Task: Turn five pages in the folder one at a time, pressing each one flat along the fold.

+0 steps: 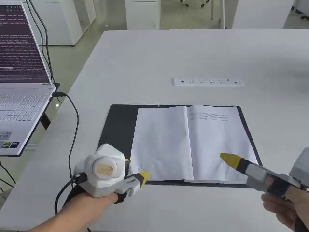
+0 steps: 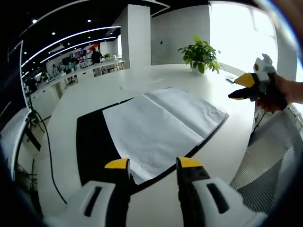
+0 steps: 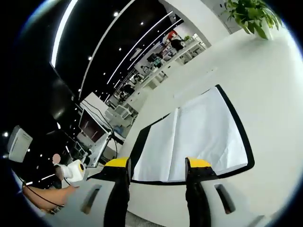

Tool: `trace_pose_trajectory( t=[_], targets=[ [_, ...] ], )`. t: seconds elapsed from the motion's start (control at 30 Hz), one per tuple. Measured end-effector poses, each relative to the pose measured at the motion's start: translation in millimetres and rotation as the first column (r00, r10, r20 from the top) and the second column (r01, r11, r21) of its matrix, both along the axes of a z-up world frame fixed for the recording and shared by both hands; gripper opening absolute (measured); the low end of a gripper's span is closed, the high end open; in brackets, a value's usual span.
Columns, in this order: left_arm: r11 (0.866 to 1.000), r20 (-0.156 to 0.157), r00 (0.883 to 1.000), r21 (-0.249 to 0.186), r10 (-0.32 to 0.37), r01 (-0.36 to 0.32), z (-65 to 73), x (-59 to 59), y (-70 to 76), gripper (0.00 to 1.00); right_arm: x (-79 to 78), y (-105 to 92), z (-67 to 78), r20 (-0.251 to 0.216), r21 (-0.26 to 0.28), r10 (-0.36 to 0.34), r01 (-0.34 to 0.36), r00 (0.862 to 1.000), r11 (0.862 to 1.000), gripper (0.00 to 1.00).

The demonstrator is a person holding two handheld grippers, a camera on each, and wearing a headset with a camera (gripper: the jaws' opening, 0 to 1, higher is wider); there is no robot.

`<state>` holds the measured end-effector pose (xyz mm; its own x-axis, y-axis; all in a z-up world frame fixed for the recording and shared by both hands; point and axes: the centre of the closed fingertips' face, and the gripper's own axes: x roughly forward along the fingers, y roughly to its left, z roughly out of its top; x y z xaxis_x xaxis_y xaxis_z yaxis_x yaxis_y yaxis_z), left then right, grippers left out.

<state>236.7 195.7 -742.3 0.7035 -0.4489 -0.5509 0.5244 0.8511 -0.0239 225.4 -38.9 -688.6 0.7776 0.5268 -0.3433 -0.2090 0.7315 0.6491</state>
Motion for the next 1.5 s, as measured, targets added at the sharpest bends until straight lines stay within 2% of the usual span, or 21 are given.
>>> trace_pose_trajectory(
  t=[0.07, 0.13, 0.2, 0.23, 0.27, 0.4, 0.53, 0.6, 0.7, 0.77, 0.9, 1.13, 1.23, 1.43, 1.5],
  targets=[
    [0.999, 0.005, 1.0, -0.022, 0.028, -0.028, 12.9, -4.0, 3.8, 0.45, -4.4, -11.6, 7.2, 0.036, -0.044, -0.02, 0.022, 0.999, 0.999, 0.48],
    [0.999, 0.003, 0.999, -0.033, 0.041, -0.041, 21.8, -7.9, 7.6, 0.5, -10.8, -17.0, 12.5, 0.048, -0.075, -0.034, 0.037, 0.998, 0.996, 0.5],
    [0.998, 0.005, 0.999, -0.042, 0.049, -0.049, 28.9, -11.2, 9.1, 0.54, -16.9, -24.2, 16.3, 0.07, -0.137, -0.036, 0.046, 0.997, 0.99, 0.53],
    [0.998, 0.012, 0.999, -0.043, 0.048, -0.047, 34.6, -14.0, 9.3, 0.56, -19.7, -29.8, 18.9, 0.088, -0.18, -0.043, 0.059, 0.995, 0.982, 0.56],
    [0.998, 0.02, 0.998, -0.044, 0.053, -0.052, 39.8, -15.6, 10.2, 0.57, -20.9, -33.4, 20.9, 0.1, -0.2, -0.052, 0.072, 0.994, 0.977, 0.58],
    [0.995, 0.025, 0.997, -0.065, 0.072, -0.07, 53.5, -20.6, 12.7, 0.65, -29.9, -46.1, 30.3, 0.127, -0.218, -0.096, 0.122, 0.987, 0.968, 0.64],
    [0.99, 0.013, 0.995, -0.098, 0.101, -0.099, 63.3, -27.9, 16.8, 0.75, -39.9, -56.8, 29.4, 0.135, -0.239, -0.128, 0.157, 0.983, 0.958, 0.69],
    [0.989, 0.006, 0.994, -0.095, 0.113, -0.112, 64.3, -31.0, 20.2, 0.75, -45.3, -59.8, 25.9, 0.13, -0.251, -0.129, 0.158, 0.983, 0.955, 0.7],
    [0.99, 0.021, 0.993, -0.08, 0.119, -0.117, 66.5, -36.0, 26.8, 0.76, -51.4, -65.7, 25.6, 0.138, -0.274, -0.14, 0.174, 0.98, 0.946, 0.73],
    [0.988, 0.015, 0.992, -0.091, 0.127, -0.125, 68.9, -40.5, 30.7, 0.79, -53.3, -71.3, 29.3, 0.16, -0.286, -0.155, 0.196, 0.975, 0.938, 0.75],
    [0.986, 0.018, 0.99, -0.089, 0.139, -0.137, 72.4, -44.2, 36.8, 0.79, -53.1, -79.1, 34.6, 0.179, -0.282, -0.172, 0.218, 0.969, 0.934, 0.78],
    [0.989, 0.036, 0.99, -0.064, 0.136, -0.133, 78.2, -46.4, 38.7, 0.8, -50.2, -80.0, 45.1, 0.199, -0.293, -0.161, 0.216, 0.967, 0.931, 0.79],
    [0.989, 0.034, 0.99, -0.07, 0.133, -0.131, 79.6, -47.5, 37.2, 0.8, -48.8, -80.0, 43.6, 0.206, -0.308, -0.145, 0.204, 0.968, 0.929, 0.8],
    [0.988, 0.043, 0.989, -0.071, 0.139, -0.135, 82.0, -46.0, 37.0, 0.79, -49.8, -76.6, 38.2, 0.193, -0.337, -0.113, 0.174, 0.975, 0.925, 0.8],
    [0.988, 0.037, 0.989, -0.072, 0.141, -0.138, 80.1, -45.7, 36.7, 0.79, -50.0, -76.3, 35.8, 0.187, -0.34, -0.106, 0.165, 0.977, 0.926, 0.8]
  ],
)
